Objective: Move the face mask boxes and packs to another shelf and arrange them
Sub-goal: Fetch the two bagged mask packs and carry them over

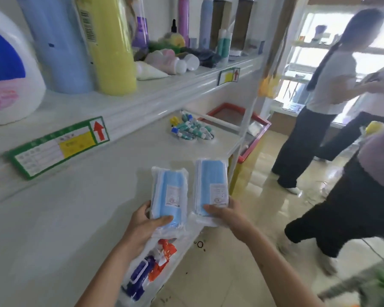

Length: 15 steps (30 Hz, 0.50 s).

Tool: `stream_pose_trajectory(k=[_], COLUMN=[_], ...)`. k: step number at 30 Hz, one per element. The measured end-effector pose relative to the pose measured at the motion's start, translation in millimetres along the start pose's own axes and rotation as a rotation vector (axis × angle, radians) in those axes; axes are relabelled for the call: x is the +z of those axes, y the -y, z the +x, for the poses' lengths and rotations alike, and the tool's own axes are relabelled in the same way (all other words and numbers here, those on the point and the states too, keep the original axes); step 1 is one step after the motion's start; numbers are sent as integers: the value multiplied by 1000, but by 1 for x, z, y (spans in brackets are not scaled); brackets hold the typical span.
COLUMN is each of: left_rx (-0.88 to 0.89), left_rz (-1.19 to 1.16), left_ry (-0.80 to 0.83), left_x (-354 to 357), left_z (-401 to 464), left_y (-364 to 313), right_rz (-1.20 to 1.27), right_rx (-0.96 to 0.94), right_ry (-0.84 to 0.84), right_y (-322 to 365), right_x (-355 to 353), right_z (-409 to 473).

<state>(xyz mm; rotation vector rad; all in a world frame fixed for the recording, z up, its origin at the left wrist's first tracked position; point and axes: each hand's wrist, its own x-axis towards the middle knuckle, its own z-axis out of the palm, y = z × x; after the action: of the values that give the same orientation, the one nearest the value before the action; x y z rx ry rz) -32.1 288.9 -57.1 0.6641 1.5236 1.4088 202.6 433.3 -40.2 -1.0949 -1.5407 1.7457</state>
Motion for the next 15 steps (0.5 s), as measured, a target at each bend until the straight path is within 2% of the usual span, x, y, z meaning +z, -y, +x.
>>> stream_pose_trajectory(k=[7, 15], left_rx=[20, -43], left_rz=[68, 98], left_ry=[272, 616], left_x=[71, 150], left_z=[32, 33], left_y=[-6, 27], right_rz=[12, 41], right_rx=[-6, 74], right_ry=[-278, -651], right_y=[-3, -35], right_x=[-72, -93], right_z=[-69, -180])
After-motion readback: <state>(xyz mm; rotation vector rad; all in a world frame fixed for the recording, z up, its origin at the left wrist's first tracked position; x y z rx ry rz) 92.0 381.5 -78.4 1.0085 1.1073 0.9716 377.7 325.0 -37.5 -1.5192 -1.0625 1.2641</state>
